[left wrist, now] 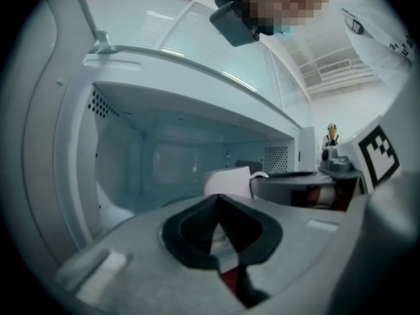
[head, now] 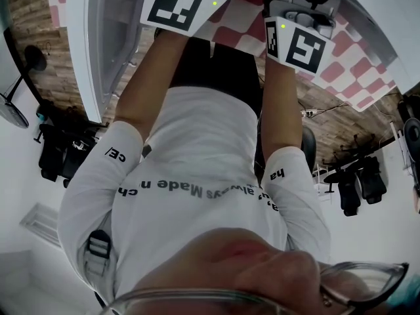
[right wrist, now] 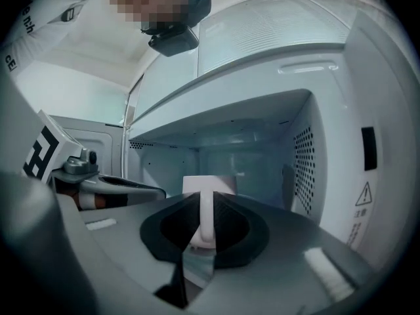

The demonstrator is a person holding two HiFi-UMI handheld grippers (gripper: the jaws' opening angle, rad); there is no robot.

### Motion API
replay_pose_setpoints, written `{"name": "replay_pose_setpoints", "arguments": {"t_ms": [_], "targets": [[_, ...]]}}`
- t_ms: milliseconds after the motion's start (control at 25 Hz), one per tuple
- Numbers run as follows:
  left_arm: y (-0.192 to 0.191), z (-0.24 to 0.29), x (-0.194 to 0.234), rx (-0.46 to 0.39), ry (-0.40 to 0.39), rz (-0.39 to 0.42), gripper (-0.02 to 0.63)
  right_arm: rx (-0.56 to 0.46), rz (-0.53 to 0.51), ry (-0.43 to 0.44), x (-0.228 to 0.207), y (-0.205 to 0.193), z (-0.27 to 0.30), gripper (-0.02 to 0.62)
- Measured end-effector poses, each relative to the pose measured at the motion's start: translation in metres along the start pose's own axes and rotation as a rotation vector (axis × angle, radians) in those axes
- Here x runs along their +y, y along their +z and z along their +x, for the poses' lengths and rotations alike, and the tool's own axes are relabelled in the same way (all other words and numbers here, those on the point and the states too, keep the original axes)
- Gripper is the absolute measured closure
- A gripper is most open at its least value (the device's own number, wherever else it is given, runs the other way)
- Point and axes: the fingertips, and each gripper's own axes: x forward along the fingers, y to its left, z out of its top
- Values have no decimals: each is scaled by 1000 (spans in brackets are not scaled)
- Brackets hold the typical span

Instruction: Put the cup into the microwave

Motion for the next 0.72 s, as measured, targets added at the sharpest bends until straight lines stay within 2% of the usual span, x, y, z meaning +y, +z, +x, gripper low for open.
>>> {"name": "replay_pose_setpoints", "arguments": {"t_ms": [200,720], "targets": [[-4,2,7,-1,13,4,603,-17,-23,12,3,-5,6,554],[2,-2,0,10,-1,7,603,60,-68,25,4,-20,5,545]]}}
